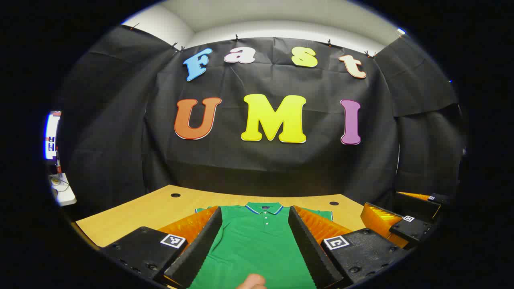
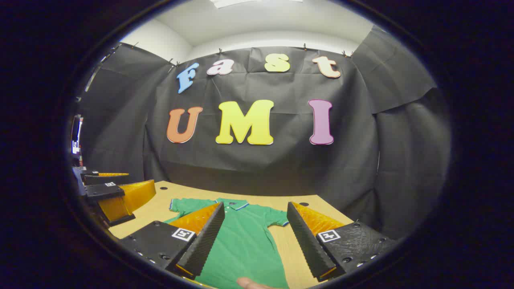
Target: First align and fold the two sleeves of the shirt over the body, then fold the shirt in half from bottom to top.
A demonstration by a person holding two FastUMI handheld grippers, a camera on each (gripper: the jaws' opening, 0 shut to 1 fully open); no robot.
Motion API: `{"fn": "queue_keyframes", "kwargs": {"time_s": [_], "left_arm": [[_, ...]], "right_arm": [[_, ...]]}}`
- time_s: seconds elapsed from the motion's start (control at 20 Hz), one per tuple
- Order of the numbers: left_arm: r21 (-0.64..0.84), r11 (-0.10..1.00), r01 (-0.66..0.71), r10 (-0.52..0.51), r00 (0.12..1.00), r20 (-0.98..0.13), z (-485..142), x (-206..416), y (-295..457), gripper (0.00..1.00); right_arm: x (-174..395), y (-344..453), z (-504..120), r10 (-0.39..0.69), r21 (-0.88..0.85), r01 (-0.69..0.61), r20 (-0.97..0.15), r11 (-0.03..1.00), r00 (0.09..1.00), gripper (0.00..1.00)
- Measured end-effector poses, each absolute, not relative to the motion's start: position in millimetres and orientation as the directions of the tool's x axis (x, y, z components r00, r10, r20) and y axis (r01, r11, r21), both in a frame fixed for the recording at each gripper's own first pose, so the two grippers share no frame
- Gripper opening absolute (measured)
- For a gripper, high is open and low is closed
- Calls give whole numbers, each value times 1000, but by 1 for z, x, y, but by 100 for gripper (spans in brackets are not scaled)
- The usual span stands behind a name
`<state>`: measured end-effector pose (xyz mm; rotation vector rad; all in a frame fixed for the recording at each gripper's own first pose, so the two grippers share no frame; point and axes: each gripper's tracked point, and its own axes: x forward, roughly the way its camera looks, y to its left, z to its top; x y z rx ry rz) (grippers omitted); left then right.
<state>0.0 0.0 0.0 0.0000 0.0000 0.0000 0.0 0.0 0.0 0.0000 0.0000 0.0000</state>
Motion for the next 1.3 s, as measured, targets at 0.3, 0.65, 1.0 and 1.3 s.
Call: {"fn": "queue_keyframes", "kwargs": {"time_s": [0.3,0.65,1.0,1.3], "left_arm": [[58,998,-15,14,1000,11,-8,5,-5,96],[33,998,-58,59,998,-28,-24,25,11,100],[10,998,-68,68,997,-29,-23,28,20,100],[1,996,-89,89,995,-50,-31,34,31,100]], "right_arm": [[-5,-27,-9,-44,-20,44,-3,999,999,96],[-1,-61,-13,-122,-16,123,24,992,992,95],[9,-51,-31,-105,-53,103,-32,993,994,97],[66,-43,-28,-98,-50,95,-62,994,993,96]]}}
